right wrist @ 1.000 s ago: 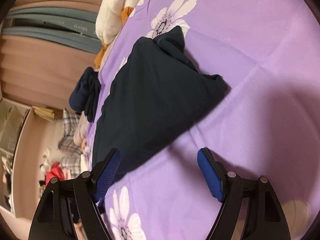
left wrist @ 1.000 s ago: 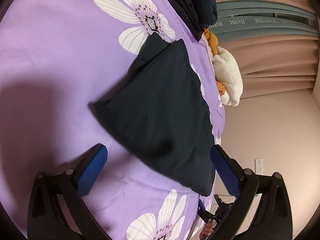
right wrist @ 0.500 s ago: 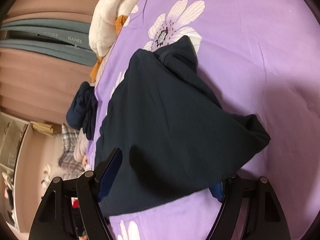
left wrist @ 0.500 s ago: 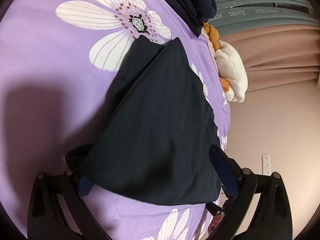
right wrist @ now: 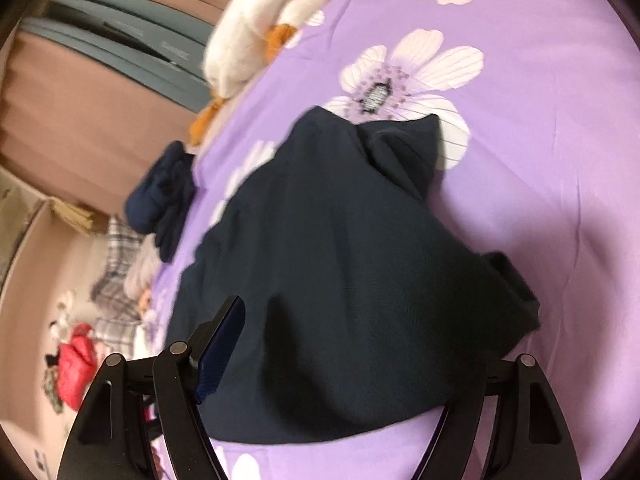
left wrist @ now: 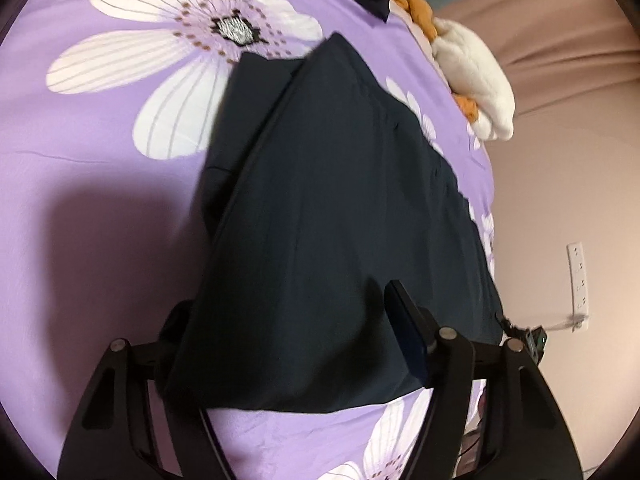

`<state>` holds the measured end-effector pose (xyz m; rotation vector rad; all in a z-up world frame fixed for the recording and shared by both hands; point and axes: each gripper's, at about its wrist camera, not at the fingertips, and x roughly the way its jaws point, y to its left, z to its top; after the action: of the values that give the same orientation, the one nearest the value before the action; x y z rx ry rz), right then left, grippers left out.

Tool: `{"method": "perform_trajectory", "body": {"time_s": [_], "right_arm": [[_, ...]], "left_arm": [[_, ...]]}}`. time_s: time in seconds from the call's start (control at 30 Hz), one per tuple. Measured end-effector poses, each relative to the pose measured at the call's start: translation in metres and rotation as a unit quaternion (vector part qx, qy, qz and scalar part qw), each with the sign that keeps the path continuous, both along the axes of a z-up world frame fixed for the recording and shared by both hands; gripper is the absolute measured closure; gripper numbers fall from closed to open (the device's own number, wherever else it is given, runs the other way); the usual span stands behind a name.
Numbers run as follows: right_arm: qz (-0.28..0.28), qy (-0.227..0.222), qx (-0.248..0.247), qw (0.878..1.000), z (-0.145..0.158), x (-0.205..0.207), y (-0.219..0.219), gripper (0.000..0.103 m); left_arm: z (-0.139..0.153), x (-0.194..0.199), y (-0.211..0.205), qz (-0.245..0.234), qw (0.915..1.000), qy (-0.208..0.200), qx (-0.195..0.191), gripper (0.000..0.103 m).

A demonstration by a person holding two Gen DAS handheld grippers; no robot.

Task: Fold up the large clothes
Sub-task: 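Grasp the navy garment's side edge with the left tool while the right tool grasps it too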

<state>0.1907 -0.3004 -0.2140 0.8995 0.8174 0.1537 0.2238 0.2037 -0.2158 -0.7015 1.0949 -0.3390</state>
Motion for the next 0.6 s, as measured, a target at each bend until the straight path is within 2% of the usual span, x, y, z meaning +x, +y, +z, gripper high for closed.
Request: {"method": "perform_trajectory", "body": {"time_s": [0.13,0.2,0.27,0.33,0.4,0.43,0.47,0.5,0.6], "right_arm": [[-0.010,0.021,0.030,0.999,-0.016,0.004,-0.006,0.024],[-0.020,0.012,0.055,0.998,-0.020,0.001,-0.014,0.024],[-0.030,0.002,0.075,0.997,-0.021,-0.002,-0.021,0.024],[-0.035,-0.006,0.079,0.996,-0.020,-0.004,-0.025,0.026],[-0.033,-0.004,0.062,0.997,-0.016,-0.002,-0.021,0.037],[-0.031,0.001,0.039,0.999,-0.014,-0.002,-0.018,0.042],[-0.027,0.008,0.014,1.000,-0.012,-0.001,-0.014,0.053],[-0.025,0.012,-0.004,1.000,-0.010,0.000,-0.012,0.059],[-0.016,0.006,-0.043,0.999,-0.001,-0.003,-0.007,0.068]], "left_arm": [[-0.002,0.003,-0.001,-0.005,1.0000,0.003,-0.003,0.036],[-0.001,0.007,-0.003,-0.005,1.0000,0.005,0.001,0.041],[-0.001,0.009,-0.004,-0.005,1.0000,0.006,-0.001,0.042],[0.000,0.010,-0.005,-0.003,1.0000,0.007,0.001,0.045],[0.001,0.010,-0.008,-0.002,0.9999,0.010,0.012,0.049],[0.002,0.010,-0.010,-0.003,0.9998,0.009,0.019,0.049],[0.003,0.010,-0.012,-0.004,0.9996,0.008,0.027,0.050],[0.003,0.010,-0.012,-0.005,0.9994,0.009,0.034,0.054],[0.005,0.010,-0.013,0.000,0.9987,0.011,0.049,0.066]]}}
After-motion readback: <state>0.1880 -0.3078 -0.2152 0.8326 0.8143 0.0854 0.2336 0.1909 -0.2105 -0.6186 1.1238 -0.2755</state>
